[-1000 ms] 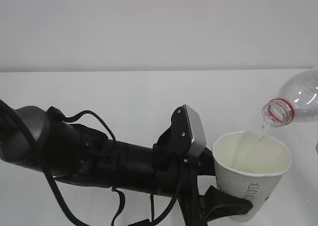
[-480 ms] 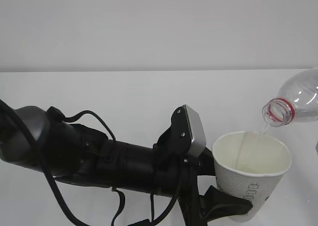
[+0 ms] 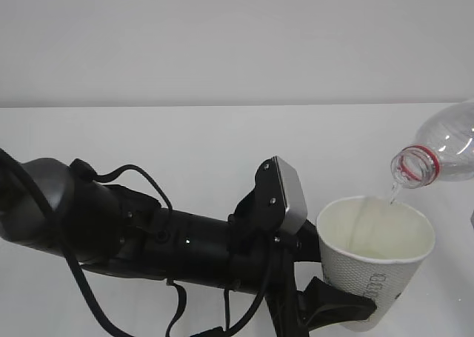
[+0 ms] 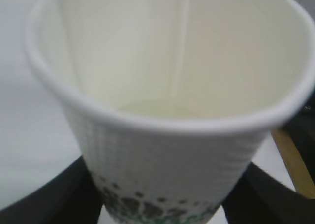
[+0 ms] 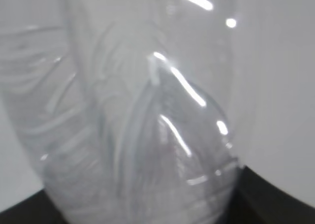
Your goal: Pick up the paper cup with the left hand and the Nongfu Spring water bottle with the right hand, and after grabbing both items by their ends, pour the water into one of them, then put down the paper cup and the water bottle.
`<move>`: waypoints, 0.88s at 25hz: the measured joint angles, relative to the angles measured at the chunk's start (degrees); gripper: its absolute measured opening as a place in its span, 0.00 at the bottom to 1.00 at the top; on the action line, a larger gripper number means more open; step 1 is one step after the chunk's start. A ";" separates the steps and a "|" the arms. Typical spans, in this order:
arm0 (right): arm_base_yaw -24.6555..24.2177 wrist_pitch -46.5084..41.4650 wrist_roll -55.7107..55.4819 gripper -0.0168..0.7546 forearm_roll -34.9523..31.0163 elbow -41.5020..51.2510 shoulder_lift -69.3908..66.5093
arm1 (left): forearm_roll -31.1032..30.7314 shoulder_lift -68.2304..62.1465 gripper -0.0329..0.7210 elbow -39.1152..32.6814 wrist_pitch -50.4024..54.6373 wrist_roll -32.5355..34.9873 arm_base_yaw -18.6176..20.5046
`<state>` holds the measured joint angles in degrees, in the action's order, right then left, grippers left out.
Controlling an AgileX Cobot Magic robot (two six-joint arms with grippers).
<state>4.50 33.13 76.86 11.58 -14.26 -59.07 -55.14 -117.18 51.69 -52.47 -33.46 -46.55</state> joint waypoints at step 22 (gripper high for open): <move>0.00 0.00 0.21 0.57 0.00 0.00 0.00 | 0.00 0.00 0.70 0.00 0.00 0.00 0.00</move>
<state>4.50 33.13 77.07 11.58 -14.26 -59.07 -55.14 -117.18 51.69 -52.47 -33.46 -46.55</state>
